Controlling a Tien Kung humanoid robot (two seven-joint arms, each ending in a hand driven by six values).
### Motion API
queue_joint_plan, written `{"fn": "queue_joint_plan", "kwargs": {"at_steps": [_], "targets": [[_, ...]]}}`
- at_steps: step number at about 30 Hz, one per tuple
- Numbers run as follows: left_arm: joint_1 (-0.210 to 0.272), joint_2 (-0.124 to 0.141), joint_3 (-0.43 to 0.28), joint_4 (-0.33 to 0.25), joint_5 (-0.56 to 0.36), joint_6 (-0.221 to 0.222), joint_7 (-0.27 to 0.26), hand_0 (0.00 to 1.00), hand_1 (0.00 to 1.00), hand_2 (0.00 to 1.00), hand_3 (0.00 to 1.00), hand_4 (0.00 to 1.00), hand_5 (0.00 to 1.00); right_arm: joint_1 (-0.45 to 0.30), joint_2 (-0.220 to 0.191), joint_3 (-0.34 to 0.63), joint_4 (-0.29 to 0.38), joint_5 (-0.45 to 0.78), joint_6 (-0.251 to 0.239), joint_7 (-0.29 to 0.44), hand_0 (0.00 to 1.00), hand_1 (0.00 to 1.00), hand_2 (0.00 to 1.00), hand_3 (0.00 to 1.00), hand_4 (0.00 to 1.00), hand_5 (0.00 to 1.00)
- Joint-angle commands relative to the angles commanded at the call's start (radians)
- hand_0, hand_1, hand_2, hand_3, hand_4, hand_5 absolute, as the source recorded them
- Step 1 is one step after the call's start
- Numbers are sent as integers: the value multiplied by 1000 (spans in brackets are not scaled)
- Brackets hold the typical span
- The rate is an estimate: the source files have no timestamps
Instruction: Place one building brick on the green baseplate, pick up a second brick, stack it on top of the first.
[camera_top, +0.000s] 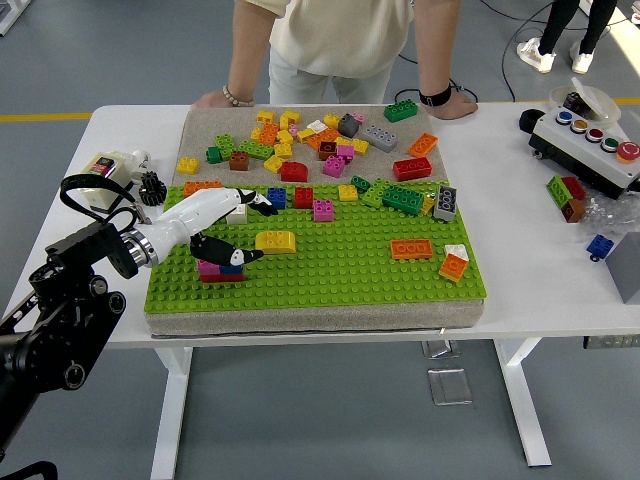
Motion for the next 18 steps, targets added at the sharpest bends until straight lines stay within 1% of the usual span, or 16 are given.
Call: {"fn": "queue_joint_plan", "kwargs": {"at_steps": [4,8,9,14,15,18], "targets": [[-33,-11,1,41,2,9,-1,868,802,776,807,891,167,2,-2,-3,0,0,3,0,741,660,713,601,921,504],[-51,-25,-5,70,2,23,-2,868,802,776,807,891,167,2,-4,-1,0,-1,4,2,741,660,713,601,921,504],[-52,-25,-5,72,2,25,-3,843,788,763,795,877,160,2,-4,-1,0,-1,4,2,741,660,712,602,921,504],[-68,-46,-18,107,2,46,-2,843,788,763,795,877,160,4,-6,4,0,0,6,7,741,660,712,602,921,504],[-69,-49,-19,112,2,50,-2,827,763,704,661,711,101,5,-7,6,0,0,7,8,741,660,713,602,922,504],[-71,-56,-20,122,2,61,-1,827,763,704,661,711,101,5,-8,8,0,1,9,9,741,660,713,602,922,504]]}}
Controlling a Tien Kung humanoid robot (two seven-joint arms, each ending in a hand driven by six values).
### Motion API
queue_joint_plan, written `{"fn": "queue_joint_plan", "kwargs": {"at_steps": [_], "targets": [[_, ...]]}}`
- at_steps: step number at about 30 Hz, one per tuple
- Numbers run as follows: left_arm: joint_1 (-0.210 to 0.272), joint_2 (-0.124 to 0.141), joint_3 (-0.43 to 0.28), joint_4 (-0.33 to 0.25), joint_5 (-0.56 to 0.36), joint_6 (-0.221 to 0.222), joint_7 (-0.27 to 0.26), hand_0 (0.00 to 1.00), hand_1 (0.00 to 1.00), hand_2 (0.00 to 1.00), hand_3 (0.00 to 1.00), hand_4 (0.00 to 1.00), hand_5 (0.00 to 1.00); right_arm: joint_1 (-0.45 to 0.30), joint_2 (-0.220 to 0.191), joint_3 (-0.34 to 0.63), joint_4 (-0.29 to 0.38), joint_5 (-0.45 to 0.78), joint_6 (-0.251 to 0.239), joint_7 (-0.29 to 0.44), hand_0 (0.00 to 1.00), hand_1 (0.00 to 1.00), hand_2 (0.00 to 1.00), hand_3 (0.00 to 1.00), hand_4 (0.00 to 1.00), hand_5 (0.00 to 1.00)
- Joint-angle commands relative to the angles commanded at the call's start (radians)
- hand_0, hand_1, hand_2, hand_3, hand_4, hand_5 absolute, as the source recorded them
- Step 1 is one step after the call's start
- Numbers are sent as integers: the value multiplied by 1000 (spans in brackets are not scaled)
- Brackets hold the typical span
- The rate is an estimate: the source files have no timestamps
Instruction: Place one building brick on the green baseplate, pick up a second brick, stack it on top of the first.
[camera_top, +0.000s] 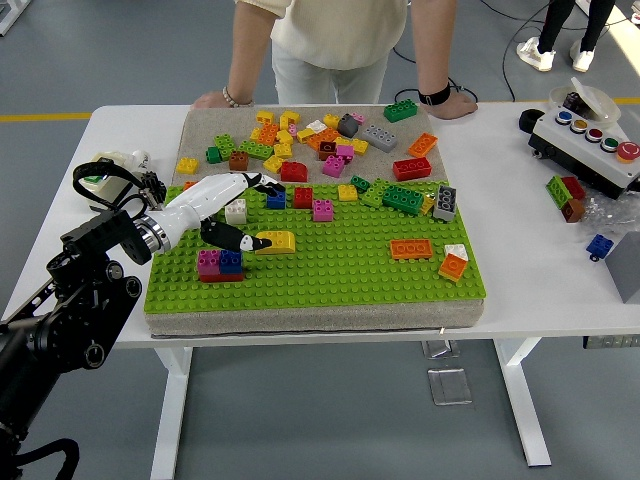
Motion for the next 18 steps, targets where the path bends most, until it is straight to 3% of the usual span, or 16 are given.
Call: {"fn": "queue_joint_plan", "kwargs": {"at_steps": [2,3,9,14,15,18], "targets": [[-1,-4,-2,7,0,8,0,827,763,704,661,711,101,0,-1,1,0,1,0,0,741,660,713,602,922,504],[-2,-5,-3,10,0,11,0,817,745,673,629,641,56,1,-1,1,0,1,0,0,741,660,713,602,922,504],[-3,-11,-6,18,0,23,0,804,735,650,608,609,32,1,-1,2,0,3,-3,1,741,660,713,602,922,505],[-1,-15,-10,18,0,18,0,804,735,650,608,609,32,1,-1,2,0,3,-5,2,741,660,713,602,922,505],[-1,-15,-11,18,0,17,0,814,744,663,625,665,68,1,-1,2,0,2,-5,2,741,660,713,602,922,504],[-1,-18,-12,17,0,10,1,814,744,663,625,665,68,1,-2,3,0,2,-5,3,741,660,713,602,922,504]]}}
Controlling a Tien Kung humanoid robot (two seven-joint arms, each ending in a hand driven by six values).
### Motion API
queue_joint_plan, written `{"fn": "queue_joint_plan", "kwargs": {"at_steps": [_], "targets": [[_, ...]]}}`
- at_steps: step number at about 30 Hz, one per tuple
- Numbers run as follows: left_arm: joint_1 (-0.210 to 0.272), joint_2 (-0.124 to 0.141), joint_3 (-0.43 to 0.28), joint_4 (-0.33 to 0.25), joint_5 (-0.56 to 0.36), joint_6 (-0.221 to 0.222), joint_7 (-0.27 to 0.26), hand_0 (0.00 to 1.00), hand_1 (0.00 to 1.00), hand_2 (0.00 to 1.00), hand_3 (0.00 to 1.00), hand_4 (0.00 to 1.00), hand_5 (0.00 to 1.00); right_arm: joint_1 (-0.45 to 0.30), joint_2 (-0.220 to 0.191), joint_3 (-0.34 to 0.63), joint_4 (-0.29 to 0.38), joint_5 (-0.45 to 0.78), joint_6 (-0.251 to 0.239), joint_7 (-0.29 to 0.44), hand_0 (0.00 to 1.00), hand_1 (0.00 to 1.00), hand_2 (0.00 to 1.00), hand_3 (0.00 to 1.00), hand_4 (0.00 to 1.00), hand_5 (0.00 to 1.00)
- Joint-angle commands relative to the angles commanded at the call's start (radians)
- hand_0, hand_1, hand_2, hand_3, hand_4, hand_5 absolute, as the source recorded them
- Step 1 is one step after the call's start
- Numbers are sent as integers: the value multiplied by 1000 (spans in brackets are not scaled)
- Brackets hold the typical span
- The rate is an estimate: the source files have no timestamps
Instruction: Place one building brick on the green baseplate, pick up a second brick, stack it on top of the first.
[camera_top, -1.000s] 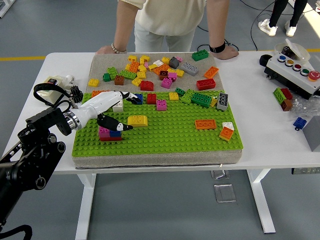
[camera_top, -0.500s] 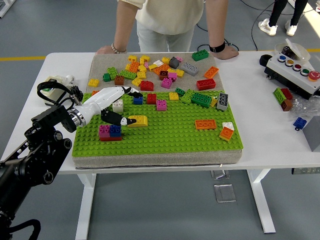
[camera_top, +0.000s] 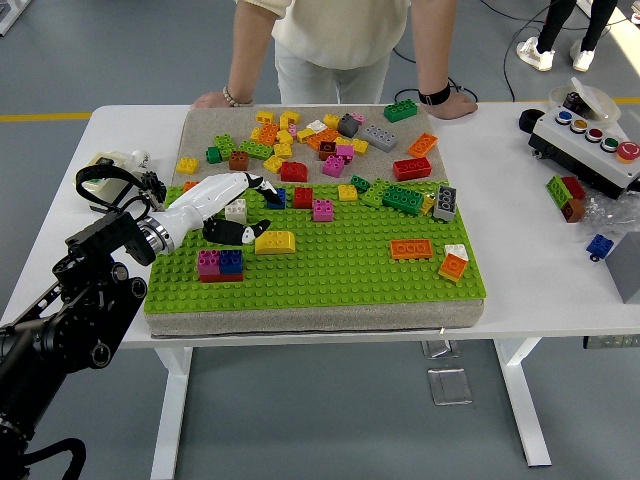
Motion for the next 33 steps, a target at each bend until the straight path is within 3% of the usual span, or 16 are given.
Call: {"fn": "queue_joint_plan", "kwargs": {"at_steps": [2,3,8,9,20,33], "targets": [[0,-2,0,0,0,-8,3,814,744,663,625,665,68,0,0,0,0,0,0,1,741,660,713,602,922,504],[0,-3,0,2,0,-17,6,837,766,734,708,803,107,0,0,1,0,1,0,1,741,660,713,602,922,504],[-2,-8,6,11,0,-30,14,837,766,734,708,803,107,1,0,1,0,2,-1,3,741,660,713,602,922,504],[-2,-9,7,13,0,-30,14,847,774,746,733,842,116,1,0,1,0,2,-1,3,741,660,712,603,922,504],[-5,-24,29,64,0,8,19,848,772,743,728,838,115,2,-2,-7,0,-2,-2,1,741,660,713,603,922,504],[-39,-31,75,146,0,87,13,835,761,715,699,834,140,4,-2,-19,0,0,-1,1,741,660,713,605,922,503]]}}
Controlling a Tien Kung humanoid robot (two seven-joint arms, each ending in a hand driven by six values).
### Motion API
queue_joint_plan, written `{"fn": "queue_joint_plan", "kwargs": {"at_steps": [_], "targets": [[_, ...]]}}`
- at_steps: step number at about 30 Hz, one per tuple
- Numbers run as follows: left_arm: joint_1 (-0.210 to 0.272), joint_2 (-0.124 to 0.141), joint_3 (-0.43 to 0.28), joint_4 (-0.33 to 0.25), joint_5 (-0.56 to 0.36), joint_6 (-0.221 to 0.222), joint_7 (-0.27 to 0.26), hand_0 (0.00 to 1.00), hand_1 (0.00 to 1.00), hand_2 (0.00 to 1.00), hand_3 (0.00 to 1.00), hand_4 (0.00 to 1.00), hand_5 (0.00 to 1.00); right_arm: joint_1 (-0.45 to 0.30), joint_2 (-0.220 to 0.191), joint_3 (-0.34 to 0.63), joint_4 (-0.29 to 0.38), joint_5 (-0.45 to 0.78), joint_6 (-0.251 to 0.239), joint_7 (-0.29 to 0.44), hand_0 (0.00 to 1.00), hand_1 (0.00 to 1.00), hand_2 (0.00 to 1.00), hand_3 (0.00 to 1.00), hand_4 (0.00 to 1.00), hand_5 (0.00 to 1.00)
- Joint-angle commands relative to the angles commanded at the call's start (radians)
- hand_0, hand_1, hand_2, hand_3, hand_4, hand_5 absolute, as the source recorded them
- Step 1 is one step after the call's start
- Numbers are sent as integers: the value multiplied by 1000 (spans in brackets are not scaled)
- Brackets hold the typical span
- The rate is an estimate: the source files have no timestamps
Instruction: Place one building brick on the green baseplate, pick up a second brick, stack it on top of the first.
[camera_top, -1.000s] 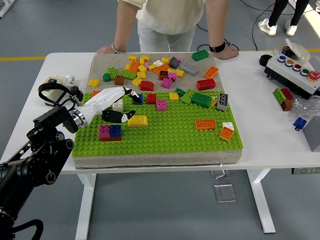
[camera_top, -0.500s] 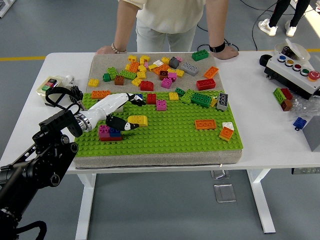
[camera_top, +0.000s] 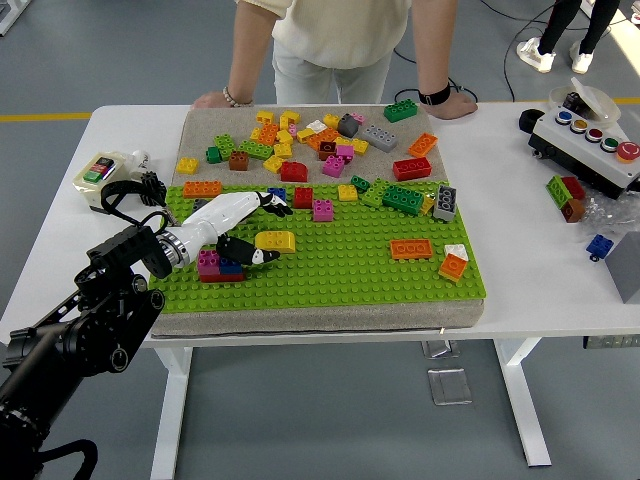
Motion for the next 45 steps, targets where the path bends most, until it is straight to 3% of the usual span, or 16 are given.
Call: {"fn": "queue_joint_plan", "kwargs": {"at_steps": [18,45], "targets": [[-33,-6,32,78,0,48,3,835,752,696,678,818,146,3,-1,4,0,2,3,1,741,660,713,604,921,501],[-31,-19,45,113,0,75,9,829,739,657,622,739,120,3,-1,8,0,6,1,2,741,661,713,604,921,501]]}}
